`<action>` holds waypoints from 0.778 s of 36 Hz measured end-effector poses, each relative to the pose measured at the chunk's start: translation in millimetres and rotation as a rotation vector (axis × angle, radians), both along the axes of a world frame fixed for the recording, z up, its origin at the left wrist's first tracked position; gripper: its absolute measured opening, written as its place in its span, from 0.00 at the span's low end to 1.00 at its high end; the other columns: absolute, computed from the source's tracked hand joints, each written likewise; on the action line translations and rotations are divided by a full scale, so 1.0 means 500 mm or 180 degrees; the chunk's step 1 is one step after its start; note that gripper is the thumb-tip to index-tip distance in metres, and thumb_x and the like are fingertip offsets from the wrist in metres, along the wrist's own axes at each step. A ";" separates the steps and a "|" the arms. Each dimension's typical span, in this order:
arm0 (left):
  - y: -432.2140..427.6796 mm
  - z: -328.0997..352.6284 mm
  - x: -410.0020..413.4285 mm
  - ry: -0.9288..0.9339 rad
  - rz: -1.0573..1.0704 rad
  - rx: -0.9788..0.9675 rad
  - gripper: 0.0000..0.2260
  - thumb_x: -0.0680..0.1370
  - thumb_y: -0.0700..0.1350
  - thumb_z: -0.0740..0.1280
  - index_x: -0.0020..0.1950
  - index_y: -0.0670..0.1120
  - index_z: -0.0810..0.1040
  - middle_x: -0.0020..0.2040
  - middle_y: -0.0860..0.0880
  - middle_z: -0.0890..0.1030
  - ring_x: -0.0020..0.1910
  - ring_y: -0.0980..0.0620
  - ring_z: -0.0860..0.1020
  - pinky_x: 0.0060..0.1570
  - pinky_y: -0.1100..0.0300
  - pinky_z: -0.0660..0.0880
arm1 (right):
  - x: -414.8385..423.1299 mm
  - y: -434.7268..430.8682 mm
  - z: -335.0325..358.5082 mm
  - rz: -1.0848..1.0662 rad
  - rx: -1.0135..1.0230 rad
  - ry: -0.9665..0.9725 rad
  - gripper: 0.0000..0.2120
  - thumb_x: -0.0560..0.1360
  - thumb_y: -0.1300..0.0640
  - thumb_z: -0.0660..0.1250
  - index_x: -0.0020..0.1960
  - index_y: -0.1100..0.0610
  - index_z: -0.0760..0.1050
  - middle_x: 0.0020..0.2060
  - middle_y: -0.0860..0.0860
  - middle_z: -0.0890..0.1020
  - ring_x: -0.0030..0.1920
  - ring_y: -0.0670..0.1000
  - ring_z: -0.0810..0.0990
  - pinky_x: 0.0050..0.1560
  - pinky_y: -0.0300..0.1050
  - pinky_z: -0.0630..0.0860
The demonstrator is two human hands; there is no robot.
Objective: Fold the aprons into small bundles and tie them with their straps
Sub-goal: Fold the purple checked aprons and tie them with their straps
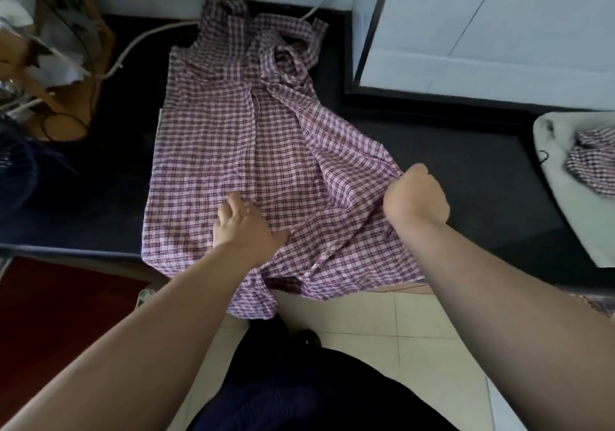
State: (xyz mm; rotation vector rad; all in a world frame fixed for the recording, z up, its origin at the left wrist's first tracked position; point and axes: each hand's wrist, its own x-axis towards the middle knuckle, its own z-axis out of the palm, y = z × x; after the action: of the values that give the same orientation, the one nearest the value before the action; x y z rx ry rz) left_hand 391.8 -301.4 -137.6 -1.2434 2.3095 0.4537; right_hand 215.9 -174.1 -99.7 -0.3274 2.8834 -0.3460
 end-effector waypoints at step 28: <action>0.084 -0.013 -0.098 0.1285 -0.0564 0.0128 0.19 0.81 0.49 0.58 0.73 0.51 0.69 0.75 0.46 0.62 0.71 0.41 0.61 0.69 0.47 0.62 | 0.056 0.072 0.059 0.1797 -0.0999 -0.1790 0.07 0.75 0.56 0.65 0.45 0.60 0.74 0.40 0.53 0.78 0.40 0.52 0.76 0.38 0.44 0.67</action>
State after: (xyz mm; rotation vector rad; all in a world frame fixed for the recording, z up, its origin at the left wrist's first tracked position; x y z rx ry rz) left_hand 342.9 -259.2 -144.0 -0.9852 2.7001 0.7397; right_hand 244.0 -138.1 -70.1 -0.9039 2.0763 -0.6550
